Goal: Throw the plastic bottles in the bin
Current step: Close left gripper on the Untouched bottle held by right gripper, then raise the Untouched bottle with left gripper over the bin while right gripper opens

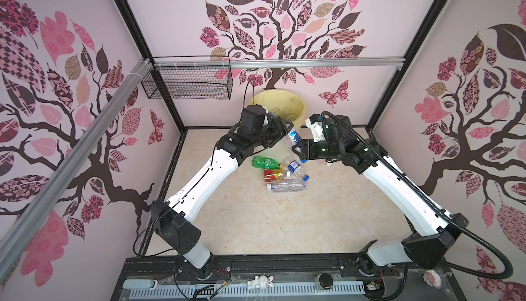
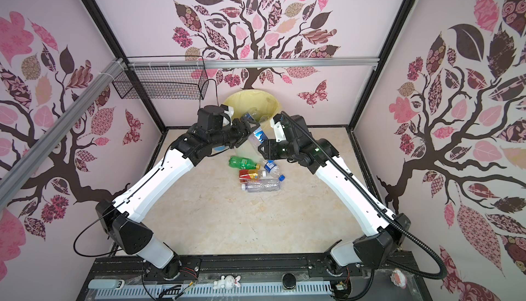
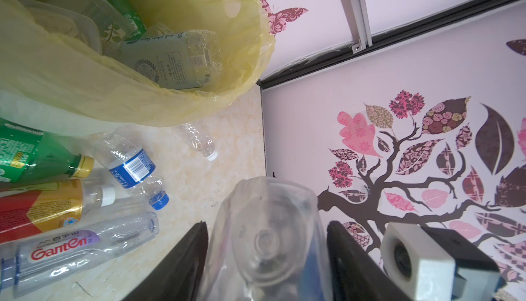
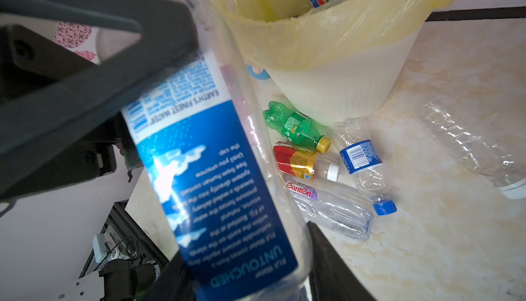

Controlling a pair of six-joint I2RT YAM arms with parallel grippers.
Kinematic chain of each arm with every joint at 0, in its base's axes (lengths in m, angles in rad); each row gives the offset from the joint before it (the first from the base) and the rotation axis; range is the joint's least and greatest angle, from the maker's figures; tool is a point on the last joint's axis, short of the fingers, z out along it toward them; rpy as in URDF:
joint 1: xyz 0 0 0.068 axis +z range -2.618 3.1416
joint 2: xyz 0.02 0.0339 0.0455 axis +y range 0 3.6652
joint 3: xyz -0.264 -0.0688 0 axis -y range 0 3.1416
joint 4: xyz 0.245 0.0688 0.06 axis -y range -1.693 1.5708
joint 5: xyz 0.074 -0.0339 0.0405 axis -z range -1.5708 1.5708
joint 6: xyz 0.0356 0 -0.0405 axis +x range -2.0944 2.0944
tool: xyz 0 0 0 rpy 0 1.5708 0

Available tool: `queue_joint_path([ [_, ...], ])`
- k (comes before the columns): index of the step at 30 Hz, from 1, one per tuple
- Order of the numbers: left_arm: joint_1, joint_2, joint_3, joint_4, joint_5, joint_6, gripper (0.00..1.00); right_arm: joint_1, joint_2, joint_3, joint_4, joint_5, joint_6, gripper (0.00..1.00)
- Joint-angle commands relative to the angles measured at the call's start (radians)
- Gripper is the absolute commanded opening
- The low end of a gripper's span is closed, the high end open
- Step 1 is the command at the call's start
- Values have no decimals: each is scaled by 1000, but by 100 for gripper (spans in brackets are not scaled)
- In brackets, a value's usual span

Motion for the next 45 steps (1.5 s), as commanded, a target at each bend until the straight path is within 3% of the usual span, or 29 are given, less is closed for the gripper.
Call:
queue_joint_path([
  [1, 3, -15, -18, 33, -13, 2, 61, 2, 16, 57, 6, -3, -3, 47],
  [5, 3, -25, -24, 26, -44, 7, 52, 3, 35, 85, -11, 10, -12, 55],
  [15, 77, -17, 64, -14, -123, 31, 47, 3, 6, 104, -30, 47, -30, 99],
  [32, 107, 190, 608, 15, -360, 364, 50, 2, 12, 326, -15, 268, -109, 100],
  [38, 106, 193, 650, 204, -411, 468, 51, -1, 25, 382, -6, 310, -131, 100],
  [45, 106, 298, 644, 200, -459, 451, 50, -34, 17, 339, -1, 277, -121, 100],
])
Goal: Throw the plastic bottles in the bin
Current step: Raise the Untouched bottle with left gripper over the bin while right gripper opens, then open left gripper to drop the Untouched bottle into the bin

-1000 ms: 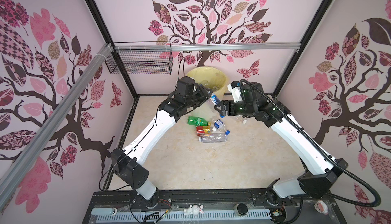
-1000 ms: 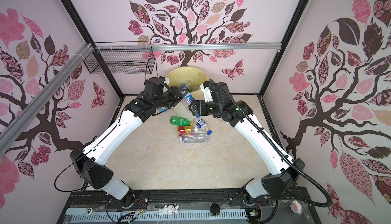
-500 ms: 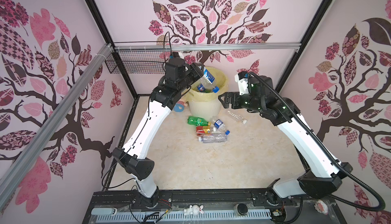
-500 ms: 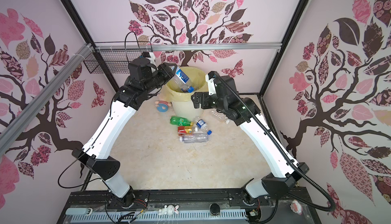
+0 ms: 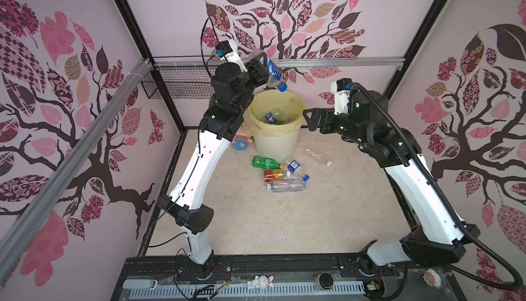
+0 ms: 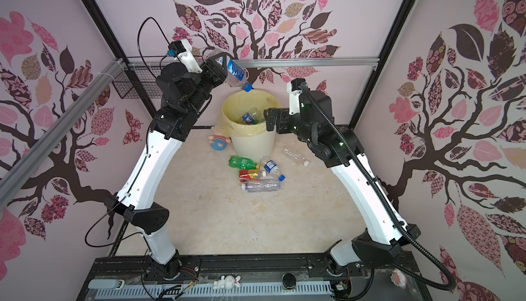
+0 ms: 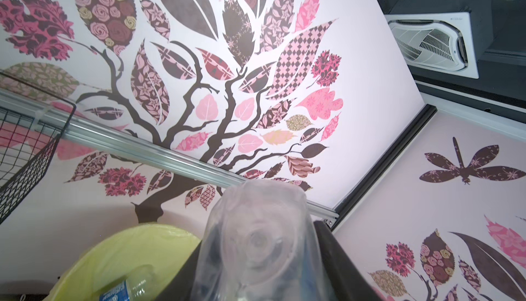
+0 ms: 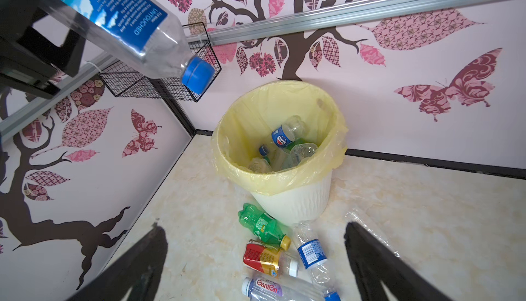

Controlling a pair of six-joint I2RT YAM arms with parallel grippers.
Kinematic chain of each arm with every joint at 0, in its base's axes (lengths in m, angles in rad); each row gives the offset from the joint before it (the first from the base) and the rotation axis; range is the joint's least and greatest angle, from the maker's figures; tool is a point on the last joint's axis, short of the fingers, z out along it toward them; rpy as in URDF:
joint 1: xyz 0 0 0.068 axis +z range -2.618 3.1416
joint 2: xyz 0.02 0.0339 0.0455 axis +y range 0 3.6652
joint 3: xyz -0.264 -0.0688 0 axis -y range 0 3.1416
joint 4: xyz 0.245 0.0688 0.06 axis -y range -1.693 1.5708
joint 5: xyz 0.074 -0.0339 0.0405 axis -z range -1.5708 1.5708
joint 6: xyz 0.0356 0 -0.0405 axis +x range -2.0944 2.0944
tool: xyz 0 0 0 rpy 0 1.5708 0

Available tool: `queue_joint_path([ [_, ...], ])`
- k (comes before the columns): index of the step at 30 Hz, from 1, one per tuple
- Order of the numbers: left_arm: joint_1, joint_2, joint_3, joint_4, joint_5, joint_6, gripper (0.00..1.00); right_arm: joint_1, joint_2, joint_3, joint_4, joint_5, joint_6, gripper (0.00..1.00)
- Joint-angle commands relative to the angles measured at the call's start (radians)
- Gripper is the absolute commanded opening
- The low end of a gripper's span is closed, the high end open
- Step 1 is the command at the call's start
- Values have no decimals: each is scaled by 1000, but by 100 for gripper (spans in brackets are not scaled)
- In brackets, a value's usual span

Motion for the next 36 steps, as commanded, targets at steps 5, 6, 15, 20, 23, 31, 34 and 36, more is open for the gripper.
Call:
queue_joint_path([
  [5, 10, 267, 129, -174, 39, -71, 77, -18, -11, -28, -2, -17, -12, 100],
  [6, 9, 283, 148, -199, 52, -78, 83, -18, -14, -32, -2, -19, -13, 100],
  [15, 5, 204, 53, -205, 54, -67, 97, -18, -32, -81, -4, -39, 3, 100],
  [20, 2, 135, -16, -220, 62, -52, 97, -19, -22, -88, -12, -45, 27, 100],
  [23, 3, 90, -58, -236, 67, -41, 97, -19, -20, -98, -20, -45, 40, 100],
  [31, 2, -59, -226, -266, 83, -13, 97, -19, -43, -170, 1, -70, 66, 100],
  [34, 3, -119, -302, -276, 84, -13, 97, -18, -53, -202, 6, -69, 65, 100],
  [36, 3, -150, -338, -298, 84, -15, 97, -19, -62, -225, 17, -69, 66, 100],
])
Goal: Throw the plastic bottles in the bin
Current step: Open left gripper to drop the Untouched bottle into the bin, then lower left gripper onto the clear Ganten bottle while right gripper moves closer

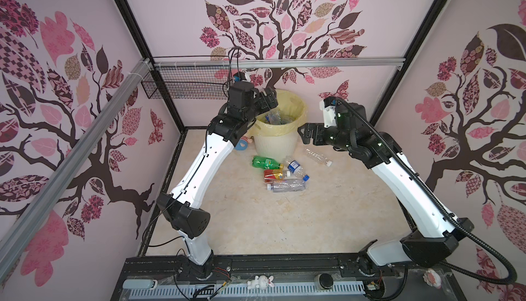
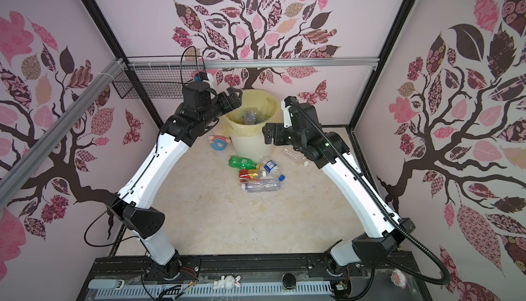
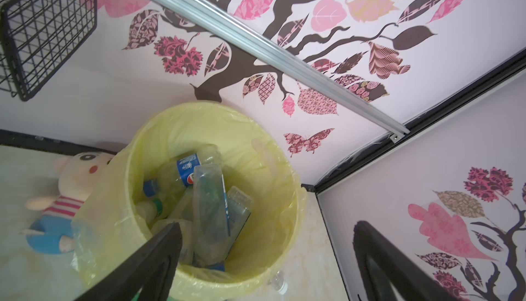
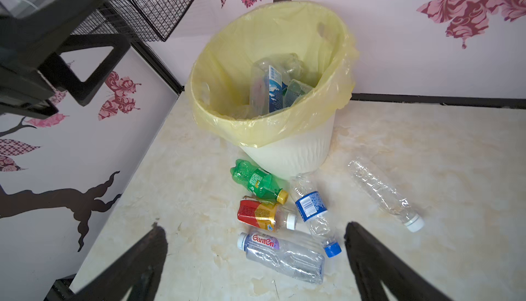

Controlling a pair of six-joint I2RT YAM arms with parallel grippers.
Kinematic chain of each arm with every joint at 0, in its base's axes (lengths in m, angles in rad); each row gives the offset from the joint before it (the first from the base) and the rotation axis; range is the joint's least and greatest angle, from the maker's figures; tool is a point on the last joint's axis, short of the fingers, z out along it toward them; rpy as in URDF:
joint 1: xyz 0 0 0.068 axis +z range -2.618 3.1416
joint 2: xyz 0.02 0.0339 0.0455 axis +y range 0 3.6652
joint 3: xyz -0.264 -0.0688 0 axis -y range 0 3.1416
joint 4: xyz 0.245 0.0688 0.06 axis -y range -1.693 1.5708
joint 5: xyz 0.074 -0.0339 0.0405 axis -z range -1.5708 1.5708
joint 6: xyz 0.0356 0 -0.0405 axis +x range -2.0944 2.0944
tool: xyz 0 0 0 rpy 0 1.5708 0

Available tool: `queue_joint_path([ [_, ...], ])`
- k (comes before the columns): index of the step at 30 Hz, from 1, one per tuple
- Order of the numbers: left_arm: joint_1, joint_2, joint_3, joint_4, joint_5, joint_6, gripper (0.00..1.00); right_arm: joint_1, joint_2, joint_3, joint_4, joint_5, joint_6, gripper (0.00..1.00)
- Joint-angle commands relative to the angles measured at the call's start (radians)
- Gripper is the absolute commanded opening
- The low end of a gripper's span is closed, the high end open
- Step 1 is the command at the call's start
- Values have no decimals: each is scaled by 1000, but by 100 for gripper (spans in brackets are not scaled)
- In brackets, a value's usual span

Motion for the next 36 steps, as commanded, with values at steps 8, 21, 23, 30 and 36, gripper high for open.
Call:
queue_joint_path([
  [8, -9, -200, -304, -62, 68, -33, 97, -7, -76, -77, 23, -14, 26, 100],
  [21, -110, -247, -656, -110, 169, 107, 97, -6, -183, -270, -44, -36, 31, 100],
  [23, -120, -221, -680, -109, 195, 117, 97, -7, -209, -307, -58, -33, 38, 100],
  [30, -182, -120, -706, -114, 230, 216, 97, -37, -318, -449, -79, -67, 107, 100],
  [36, -259, -4, -680, -116, 224, 305, 97, -134, -390, -523, -122, -131, 127, 100],
])
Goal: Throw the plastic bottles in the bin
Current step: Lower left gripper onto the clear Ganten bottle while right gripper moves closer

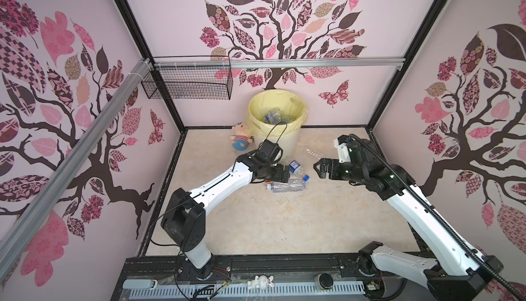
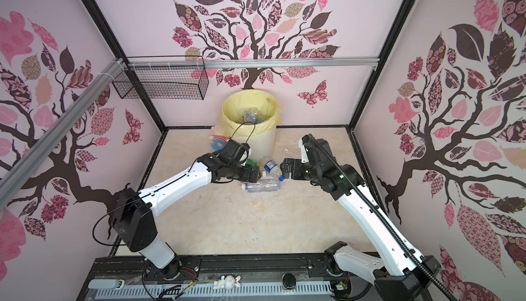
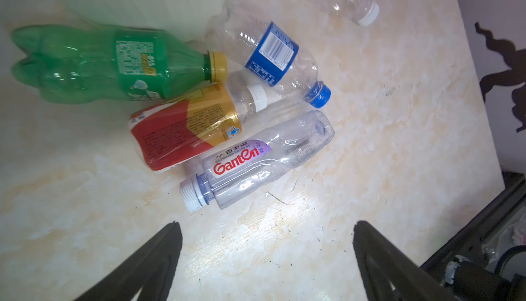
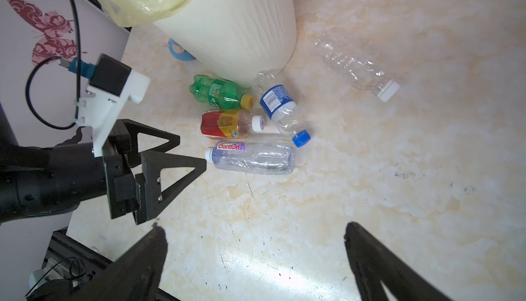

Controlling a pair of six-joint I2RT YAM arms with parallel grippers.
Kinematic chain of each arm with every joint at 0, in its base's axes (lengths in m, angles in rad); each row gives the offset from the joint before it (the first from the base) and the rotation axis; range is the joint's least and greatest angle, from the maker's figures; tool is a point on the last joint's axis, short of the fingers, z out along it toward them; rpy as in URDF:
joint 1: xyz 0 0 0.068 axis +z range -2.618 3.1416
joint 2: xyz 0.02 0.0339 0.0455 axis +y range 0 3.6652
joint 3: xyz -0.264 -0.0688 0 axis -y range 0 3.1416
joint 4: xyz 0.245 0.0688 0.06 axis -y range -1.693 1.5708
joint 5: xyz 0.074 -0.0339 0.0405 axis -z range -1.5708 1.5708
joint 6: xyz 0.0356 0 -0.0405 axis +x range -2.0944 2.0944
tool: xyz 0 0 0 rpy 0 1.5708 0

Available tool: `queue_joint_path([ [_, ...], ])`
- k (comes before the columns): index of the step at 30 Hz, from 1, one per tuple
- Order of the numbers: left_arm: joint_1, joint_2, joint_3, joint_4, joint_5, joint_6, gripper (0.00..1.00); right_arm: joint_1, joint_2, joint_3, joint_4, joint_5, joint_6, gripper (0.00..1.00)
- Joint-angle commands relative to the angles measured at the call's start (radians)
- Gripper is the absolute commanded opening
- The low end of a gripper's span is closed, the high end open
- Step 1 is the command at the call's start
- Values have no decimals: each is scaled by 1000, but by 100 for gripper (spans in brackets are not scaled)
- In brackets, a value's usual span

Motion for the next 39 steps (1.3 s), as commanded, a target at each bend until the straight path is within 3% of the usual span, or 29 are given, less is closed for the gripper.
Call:
queue_joint_path([
  [1, -41, 71, 17, -17, 6, 88, 97, -26, -44, -7, -51, -31, 12, 100],
  [10, -75, 193, 78, -30, -35, 155, 97, -27, -78, -45, -82, -42, 18, 100],
  [26, -78, 256, 174, -26, -77, 259, 97, -93, -58, -2, -91, -74, 7, 100],
  [39, -81, 301, 133, -12, -71, 297, 94, -99, -88, -19, -108, -73, 25, 99],
])
